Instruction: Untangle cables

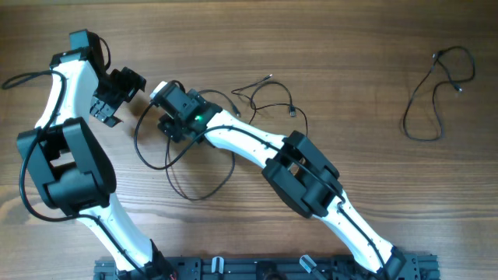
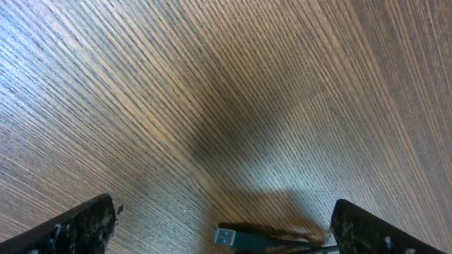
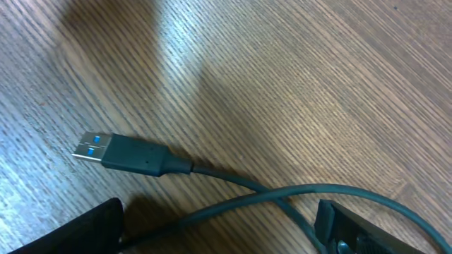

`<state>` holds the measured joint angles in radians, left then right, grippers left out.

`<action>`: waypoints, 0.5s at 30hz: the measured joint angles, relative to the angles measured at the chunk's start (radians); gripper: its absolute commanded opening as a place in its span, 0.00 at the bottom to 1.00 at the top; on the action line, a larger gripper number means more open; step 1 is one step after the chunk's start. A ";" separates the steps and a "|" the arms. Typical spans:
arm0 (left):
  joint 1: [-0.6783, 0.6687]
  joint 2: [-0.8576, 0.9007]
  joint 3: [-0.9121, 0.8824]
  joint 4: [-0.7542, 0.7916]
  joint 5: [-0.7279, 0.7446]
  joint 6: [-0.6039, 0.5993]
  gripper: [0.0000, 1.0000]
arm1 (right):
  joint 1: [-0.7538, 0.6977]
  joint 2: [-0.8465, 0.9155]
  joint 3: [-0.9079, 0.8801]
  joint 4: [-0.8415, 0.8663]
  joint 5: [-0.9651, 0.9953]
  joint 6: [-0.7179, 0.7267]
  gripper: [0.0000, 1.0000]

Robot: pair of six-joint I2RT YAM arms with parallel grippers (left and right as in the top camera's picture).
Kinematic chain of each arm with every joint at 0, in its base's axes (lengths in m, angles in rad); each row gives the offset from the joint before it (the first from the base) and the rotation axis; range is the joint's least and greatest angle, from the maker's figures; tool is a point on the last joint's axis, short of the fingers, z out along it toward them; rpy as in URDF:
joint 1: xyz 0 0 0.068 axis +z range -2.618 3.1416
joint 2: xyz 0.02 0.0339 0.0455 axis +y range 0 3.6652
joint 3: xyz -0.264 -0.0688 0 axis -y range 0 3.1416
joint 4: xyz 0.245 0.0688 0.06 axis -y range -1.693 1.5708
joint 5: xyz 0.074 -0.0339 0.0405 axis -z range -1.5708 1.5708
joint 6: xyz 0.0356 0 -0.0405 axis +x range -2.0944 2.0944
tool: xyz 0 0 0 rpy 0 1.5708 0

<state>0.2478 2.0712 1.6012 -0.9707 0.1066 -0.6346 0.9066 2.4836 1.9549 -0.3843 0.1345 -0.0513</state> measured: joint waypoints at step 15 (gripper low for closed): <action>0.000 0.000 0.000 0.000 0.000 0.000 1.00 | -0.078 -0.006 -0.023 -0.005 -0.119 0.045 0.71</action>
<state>0.2478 2.0712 1.6012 -0.9707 0.1066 -0.6346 0.8284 2.4775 1.9324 -0.3893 0.0151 -0.0067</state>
